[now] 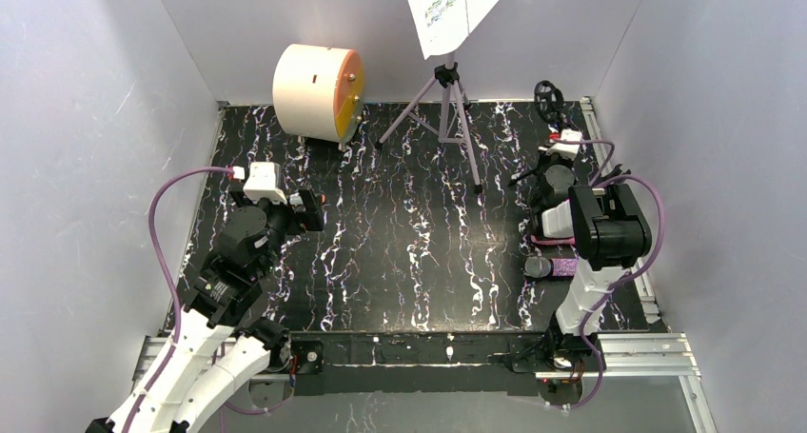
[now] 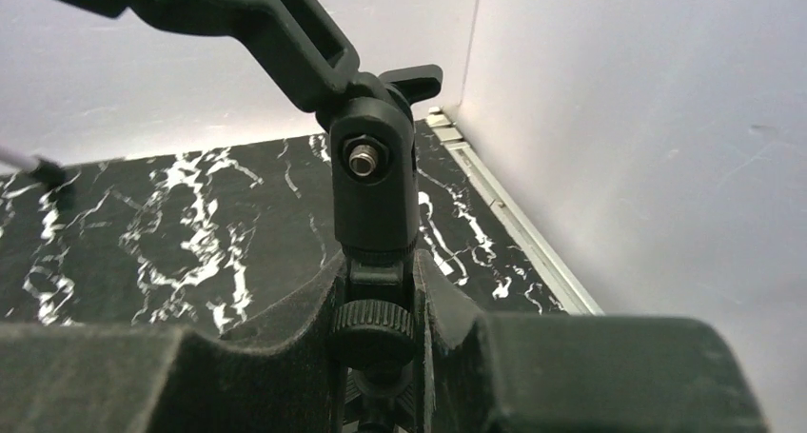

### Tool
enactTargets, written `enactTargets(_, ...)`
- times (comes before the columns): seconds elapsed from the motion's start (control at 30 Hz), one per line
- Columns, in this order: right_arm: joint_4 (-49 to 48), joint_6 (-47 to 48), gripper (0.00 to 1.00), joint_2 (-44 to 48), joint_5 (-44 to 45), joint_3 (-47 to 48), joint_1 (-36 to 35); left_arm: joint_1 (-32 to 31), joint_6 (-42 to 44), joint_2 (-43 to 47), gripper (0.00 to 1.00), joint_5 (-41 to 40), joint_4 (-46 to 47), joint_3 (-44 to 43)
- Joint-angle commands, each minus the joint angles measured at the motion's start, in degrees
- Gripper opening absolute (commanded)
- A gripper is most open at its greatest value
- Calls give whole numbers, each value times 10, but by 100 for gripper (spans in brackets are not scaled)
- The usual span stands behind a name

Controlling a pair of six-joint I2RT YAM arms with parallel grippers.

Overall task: Pack up the instrument practice props
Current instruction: Place the microphone stand at the center of the board.

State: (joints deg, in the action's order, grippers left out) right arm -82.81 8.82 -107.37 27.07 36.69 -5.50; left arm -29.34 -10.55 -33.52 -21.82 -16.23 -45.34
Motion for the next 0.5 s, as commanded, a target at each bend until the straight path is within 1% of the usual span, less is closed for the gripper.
enactTargets(0.0,-175,-31,1,-21,19,43,33,3,-3,-3,99,2,12,4)
enactTargets(0.2,-155,-71,1,-55,2,65,73,3,-3,-12,98,5,12,4)
enactTargets(0.47,-135,-127,4,-93,-37,81,94,3,-1,-17,98,6,12,4)
